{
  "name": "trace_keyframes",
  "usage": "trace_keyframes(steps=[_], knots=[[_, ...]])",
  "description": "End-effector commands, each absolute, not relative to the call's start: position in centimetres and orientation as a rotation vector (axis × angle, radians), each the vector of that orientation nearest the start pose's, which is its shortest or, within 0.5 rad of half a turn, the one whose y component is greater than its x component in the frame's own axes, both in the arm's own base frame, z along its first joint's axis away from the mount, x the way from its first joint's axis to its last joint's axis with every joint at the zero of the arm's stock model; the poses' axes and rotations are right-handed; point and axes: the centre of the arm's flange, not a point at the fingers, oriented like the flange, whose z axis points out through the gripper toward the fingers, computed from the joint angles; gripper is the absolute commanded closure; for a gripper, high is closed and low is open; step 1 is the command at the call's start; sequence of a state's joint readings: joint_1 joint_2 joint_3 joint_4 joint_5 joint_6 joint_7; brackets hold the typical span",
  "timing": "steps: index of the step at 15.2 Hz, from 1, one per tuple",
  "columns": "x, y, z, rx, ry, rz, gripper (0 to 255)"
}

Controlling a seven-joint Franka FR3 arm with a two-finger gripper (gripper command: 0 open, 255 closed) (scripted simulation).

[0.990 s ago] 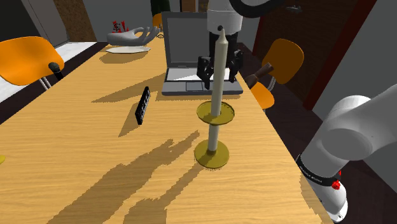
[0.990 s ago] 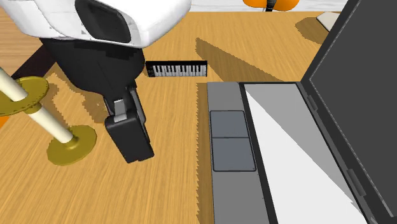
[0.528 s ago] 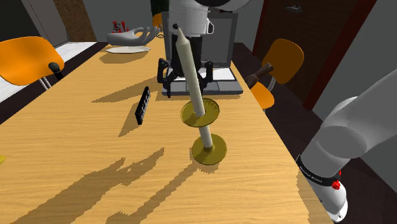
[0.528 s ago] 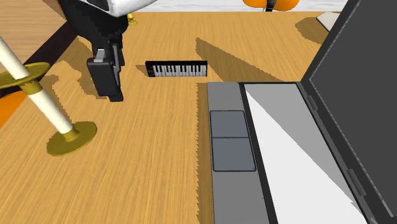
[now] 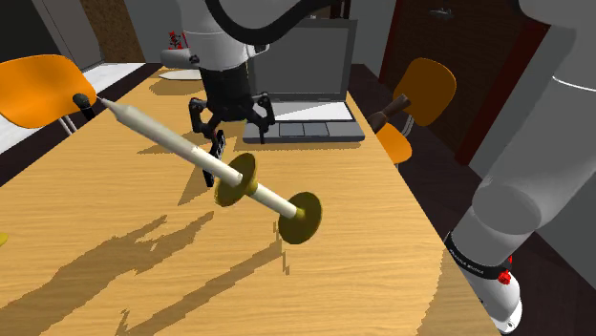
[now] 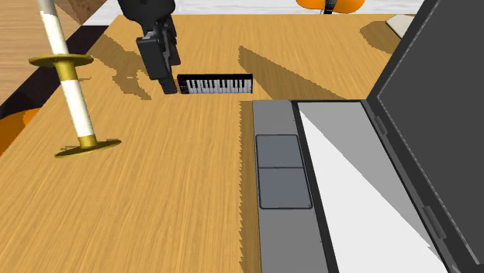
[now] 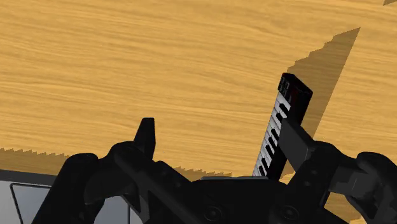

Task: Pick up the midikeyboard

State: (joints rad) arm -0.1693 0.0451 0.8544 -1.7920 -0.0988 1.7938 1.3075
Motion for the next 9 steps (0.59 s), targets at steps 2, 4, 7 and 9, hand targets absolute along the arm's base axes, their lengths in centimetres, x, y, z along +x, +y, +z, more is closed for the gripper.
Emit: trace_keyframes(steps=[2, 4, 7, 9], knots=[[47.9, 37.8, 51.8, -3.033, 1.038, -0.104, 0], [49.7, 39.7, 51.7, -3.013, 1.093, -0.116, 0], [50.4, 40.5, 50.6, -3.005, 1.114, -0.121, 0], [50.4, 40.5, 49.5, -3.005, 1.114, -0.121, 0]])
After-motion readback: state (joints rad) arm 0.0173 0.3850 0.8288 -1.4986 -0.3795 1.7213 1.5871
